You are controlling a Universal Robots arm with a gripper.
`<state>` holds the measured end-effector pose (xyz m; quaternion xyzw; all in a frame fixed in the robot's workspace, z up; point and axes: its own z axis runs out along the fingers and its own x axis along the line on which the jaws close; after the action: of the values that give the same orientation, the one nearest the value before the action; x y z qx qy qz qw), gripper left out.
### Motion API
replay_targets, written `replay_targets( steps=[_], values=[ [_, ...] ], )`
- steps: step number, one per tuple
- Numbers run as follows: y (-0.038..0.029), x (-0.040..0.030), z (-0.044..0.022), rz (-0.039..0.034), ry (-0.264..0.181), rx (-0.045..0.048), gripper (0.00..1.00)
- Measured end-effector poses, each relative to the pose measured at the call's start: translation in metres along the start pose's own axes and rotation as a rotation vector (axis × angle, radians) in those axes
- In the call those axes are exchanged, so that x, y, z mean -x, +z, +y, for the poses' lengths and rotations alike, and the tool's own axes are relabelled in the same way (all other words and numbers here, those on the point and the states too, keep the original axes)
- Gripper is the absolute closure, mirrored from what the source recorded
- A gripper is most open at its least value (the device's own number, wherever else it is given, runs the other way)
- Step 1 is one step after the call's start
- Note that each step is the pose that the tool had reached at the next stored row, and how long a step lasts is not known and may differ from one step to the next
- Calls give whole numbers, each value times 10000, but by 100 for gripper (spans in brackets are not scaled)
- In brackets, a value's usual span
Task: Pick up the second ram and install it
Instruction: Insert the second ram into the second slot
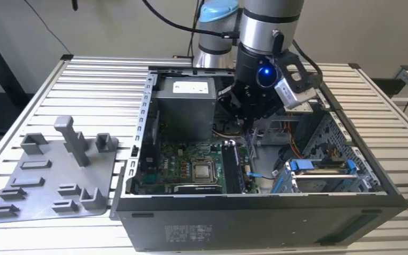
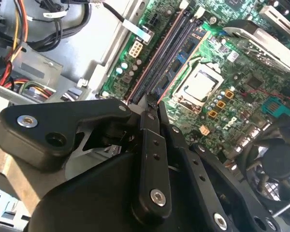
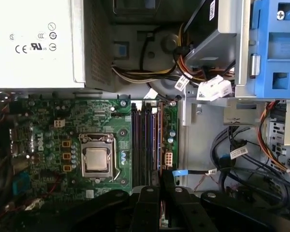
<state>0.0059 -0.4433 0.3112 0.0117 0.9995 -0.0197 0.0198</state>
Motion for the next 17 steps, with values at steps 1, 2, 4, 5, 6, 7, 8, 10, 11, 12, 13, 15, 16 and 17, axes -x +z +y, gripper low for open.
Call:
replay_targets(
  steps=[1, 2, 4, 5, 6, 7, 8, 10, 11, 12, 13, 15, 16, 17],
  values=[
    [14, 0, 0, 0, -1, 1, 86],
    [32, -1, 1, -1, -4, 2, 86],
    [66, -7, 3, 0, -7, 2, 86],
    [77, -11, 3, 10, -7, -3, 86],
    [84, -14, 2, 37, -10, -19, 86],
    [88, -17, 0, 76, -13, -42, 86],
    [93, -22, -3, 120, -16, -66, 86],
    [102, -32, -9, 201, -22, -107, 86],
    [107, -38, -12, 243, -24, -129, 86],
    [113, -45, -15, 274, -25, -147, 86],
    [119, -52, -18, 305, -26, -165, 86],
    [140, -58, -19, 353, -30, -181, 86],
    [148, -58, -23, 375, -33, -185, 86],
    [156, -60, -24, 394, -33, -190, 86]
  ],
)
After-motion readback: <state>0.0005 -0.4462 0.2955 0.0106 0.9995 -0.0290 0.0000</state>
